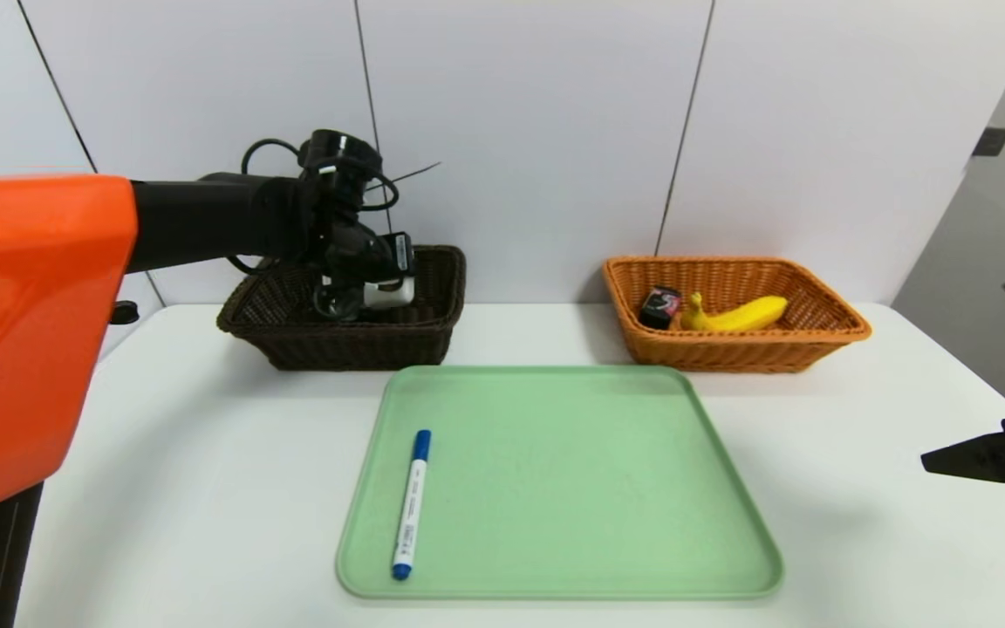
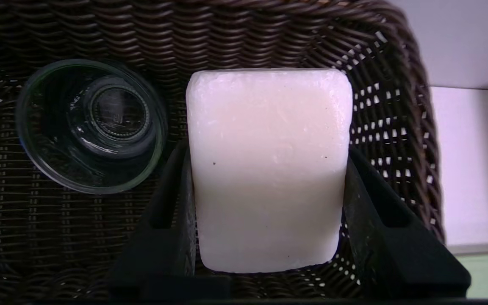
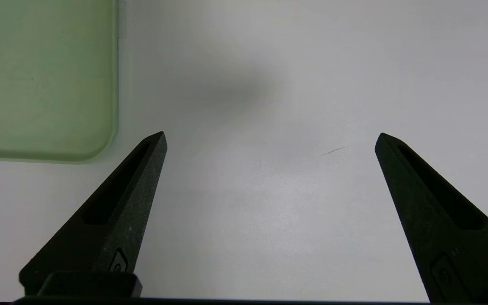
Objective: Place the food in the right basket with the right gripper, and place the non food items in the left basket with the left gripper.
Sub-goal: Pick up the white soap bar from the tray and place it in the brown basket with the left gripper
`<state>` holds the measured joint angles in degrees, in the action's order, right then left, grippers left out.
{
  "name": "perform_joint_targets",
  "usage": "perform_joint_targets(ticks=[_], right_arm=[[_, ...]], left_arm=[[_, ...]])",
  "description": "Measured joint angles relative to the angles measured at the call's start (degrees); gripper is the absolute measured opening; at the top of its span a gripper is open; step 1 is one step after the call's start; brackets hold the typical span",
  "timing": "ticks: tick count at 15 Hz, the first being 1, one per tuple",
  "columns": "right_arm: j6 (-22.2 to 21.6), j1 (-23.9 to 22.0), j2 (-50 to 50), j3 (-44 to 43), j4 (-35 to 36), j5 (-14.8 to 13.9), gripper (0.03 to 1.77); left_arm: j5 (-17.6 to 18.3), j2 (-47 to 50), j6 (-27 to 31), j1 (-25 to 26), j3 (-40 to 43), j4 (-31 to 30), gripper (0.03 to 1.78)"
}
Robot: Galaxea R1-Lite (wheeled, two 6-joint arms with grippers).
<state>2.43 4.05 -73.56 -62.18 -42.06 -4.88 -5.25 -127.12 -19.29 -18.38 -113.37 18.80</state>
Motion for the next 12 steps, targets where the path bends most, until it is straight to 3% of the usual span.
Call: perform_joint_targets(ticks=[4,12], right_arm=[[-0.15,0.38,-0.11,0.06,0.05,-0.02,1.7],[-0.2,0.41,-0.3,0.04,0.02,-0.02,1.7]], left_arm=[[1.73,-2.91,2.91,1.41,0.0,-1.5,0.97],[1.88,-5.51,4.82,1.27,-0.05,-2.88,0.97]])
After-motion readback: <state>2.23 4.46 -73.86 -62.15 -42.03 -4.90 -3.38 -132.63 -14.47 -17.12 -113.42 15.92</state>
